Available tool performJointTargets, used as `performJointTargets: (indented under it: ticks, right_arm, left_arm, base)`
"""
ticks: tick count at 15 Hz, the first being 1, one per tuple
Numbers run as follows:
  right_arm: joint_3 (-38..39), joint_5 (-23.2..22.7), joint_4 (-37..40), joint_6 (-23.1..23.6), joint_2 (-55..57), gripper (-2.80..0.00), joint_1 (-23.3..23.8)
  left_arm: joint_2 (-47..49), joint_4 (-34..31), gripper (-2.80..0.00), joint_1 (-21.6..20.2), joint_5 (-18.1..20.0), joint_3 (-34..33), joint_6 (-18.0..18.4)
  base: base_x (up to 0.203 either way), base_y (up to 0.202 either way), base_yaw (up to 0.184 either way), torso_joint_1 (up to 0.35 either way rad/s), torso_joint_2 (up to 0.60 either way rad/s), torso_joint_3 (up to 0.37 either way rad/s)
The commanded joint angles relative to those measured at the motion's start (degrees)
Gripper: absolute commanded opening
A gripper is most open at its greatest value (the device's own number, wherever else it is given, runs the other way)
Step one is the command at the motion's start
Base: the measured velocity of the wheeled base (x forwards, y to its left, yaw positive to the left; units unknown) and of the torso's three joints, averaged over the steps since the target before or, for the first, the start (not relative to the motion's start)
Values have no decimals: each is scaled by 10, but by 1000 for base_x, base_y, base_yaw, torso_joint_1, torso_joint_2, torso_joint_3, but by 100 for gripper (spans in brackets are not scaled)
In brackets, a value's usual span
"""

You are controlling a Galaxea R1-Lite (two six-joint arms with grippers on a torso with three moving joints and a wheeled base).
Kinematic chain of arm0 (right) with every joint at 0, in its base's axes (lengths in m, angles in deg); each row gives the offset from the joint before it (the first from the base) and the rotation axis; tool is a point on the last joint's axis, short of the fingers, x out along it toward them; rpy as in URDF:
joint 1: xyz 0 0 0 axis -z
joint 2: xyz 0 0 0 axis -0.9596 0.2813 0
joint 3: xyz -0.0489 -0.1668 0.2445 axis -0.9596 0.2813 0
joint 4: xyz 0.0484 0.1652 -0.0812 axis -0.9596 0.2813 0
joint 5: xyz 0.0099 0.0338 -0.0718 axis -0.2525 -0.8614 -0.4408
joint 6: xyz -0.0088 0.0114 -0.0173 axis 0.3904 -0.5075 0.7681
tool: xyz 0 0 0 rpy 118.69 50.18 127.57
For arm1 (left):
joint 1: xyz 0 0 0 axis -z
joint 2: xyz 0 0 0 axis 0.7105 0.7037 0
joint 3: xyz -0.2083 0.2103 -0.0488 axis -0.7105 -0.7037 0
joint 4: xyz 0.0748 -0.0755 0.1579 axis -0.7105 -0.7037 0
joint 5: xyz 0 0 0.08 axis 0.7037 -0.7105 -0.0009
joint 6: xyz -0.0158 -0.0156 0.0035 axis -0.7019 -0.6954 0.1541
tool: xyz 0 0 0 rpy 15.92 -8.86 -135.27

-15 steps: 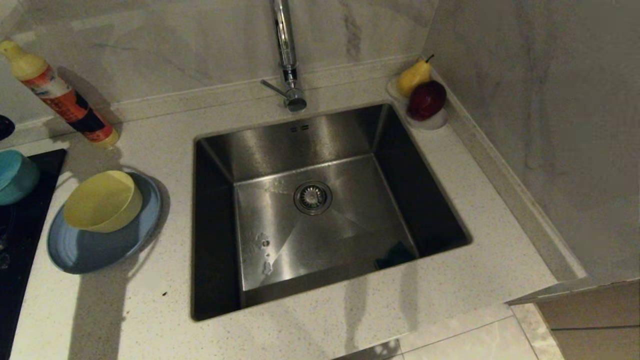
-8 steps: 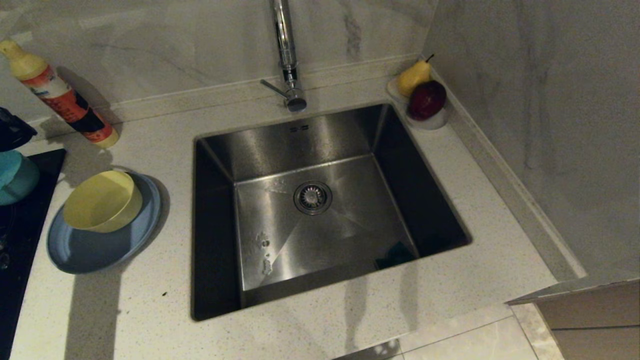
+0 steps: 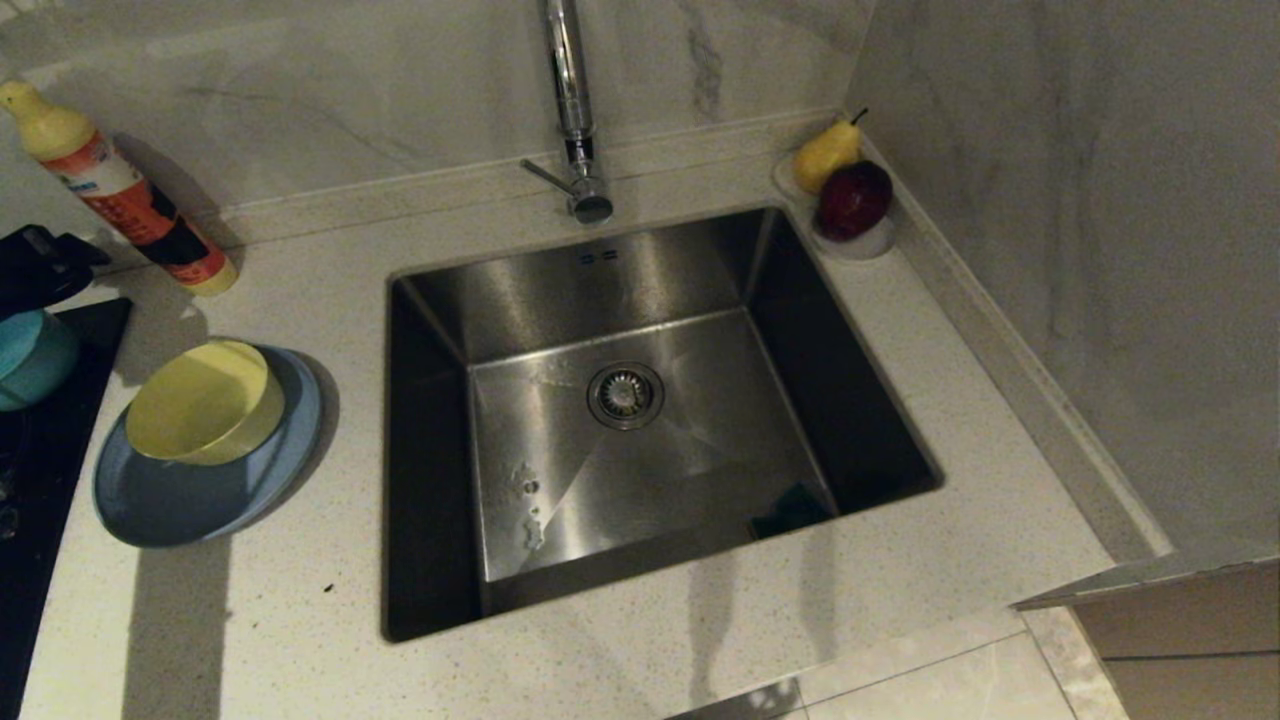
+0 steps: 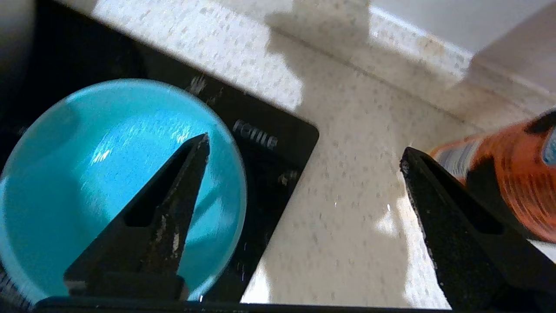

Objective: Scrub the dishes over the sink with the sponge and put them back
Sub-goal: Place the bowl on the bowl

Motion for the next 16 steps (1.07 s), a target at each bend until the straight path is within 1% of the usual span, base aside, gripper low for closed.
performJointTargets:
  ticks: [1, 4, 9, 16]
  right_arm:
    - [0, 0, 0, 0, 0, -280, 0]
    - [0, 0, 0, 0, 0, -280, 0]
    - [0, 0, 0, 0, 0, -280, 0]
    - [0, 0, 0, 0, 0, -280, 0]
  left_arm:
    - [22, 15, 0, -1, 1, 0, 2]
    - [33, 29, 0, -1, 1, 0, 5]
    - [42, 31, 0, -2, 2, 1, 16]
    - [57, 29, 0, -8, 3, 1, 17]
  base:
    - [0, 0, 0, 0, 0, 0]
    - [0, 0, 0, 0, 0, 0]
    - [0, 0, 0, 0, 0, 0]
    - [0, 0, 0, 0, 0, 0]
